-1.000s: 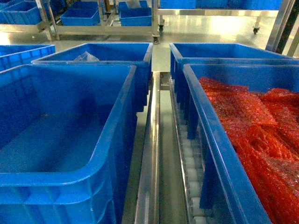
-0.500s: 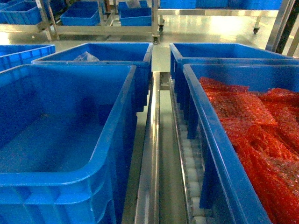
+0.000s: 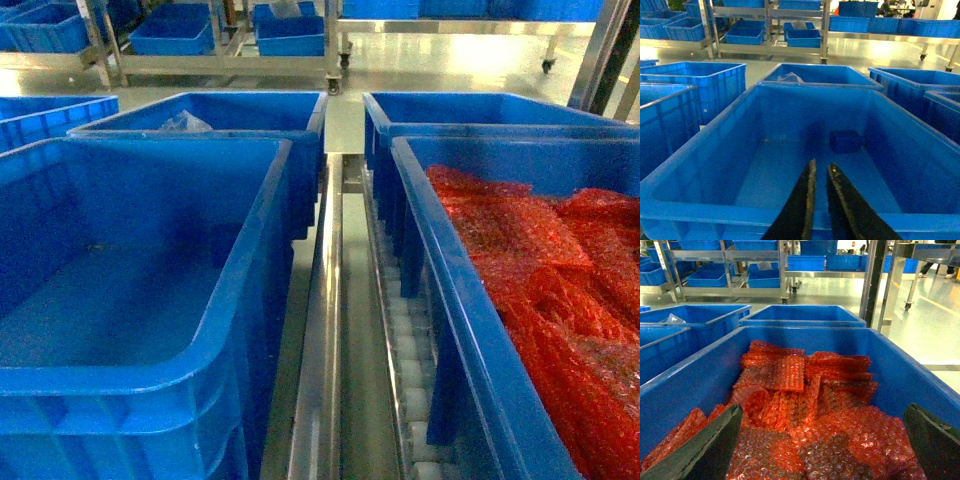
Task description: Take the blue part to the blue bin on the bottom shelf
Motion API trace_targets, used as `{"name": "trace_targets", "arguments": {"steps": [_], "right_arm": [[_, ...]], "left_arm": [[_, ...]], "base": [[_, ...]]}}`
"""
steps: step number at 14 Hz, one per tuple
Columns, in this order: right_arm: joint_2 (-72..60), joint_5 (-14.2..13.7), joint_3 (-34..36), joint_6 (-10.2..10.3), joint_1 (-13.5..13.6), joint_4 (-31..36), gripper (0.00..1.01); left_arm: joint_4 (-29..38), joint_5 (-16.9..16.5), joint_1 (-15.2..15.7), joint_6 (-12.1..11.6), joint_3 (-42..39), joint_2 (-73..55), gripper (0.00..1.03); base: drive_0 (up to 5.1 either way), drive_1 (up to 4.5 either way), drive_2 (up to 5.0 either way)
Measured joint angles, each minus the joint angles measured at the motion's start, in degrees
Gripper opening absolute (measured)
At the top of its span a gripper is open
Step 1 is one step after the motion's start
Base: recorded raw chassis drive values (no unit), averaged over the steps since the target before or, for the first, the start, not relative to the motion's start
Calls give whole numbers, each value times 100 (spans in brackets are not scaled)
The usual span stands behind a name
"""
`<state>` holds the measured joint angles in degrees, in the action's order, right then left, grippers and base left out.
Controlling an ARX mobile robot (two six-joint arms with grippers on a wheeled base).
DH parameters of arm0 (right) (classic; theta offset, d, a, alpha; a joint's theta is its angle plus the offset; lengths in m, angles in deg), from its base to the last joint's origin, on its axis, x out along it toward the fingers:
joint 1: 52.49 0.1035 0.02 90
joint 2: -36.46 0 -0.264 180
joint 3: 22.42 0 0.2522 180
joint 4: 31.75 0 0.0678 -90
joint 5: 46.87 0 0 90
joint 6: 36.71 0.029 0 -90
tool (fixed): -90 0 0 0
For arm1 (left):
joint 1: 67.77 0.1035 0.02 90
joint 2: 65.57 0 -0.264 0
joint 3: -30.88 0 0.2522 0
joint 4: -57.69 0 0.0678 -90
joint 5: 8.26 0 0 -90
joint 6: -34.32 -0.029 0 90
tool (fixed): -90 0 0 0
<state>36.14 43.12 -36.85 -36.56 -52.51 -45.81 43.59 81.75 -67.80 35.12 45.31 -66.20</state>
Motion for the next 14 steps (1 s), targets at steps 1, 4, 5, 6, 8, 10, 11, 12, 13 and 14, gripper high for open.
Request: {"name": "trace_targets", "arguments": {"steps": [1,4,5,6,8,10,11,12,13,14], "right_arm": [[0,0,0,0,0,0,98],[0,0,0,0,0,2,98],[0,0,0,0,0,2,98],[0,0,0,0,0,2,98],[0,0,0,0,0,0,98],[0,0,0,0,0,2,98],[0,0,0,0,0,2,98],[0,0,0,0,0,2,98],[0,0,0,0,0,0,98],[0,0,0,0,0,2,98]], "left_arm": [[4,0,0,0,0,0,21],[7,2,0,0,0,0,61],[7,0,0,0,0,0,73],[7,0,0,0,0,0,86],[7,0,0,-11,0,0,97],[7,0,0,-13,0,0,98],[7,2,0,-15,0,0,98],[7,2,0,-15,0,0,98],[7,2,0,-15,0,0,98],[7,0,0,-15,0,0,98]], "base": [[0,0,0],[0,0,0],[0,0,0],[0,0,0],[0,0,0],[0,0,0],[0,0,0],[0,0,0],[0,0,0],[0,0,0]]}}
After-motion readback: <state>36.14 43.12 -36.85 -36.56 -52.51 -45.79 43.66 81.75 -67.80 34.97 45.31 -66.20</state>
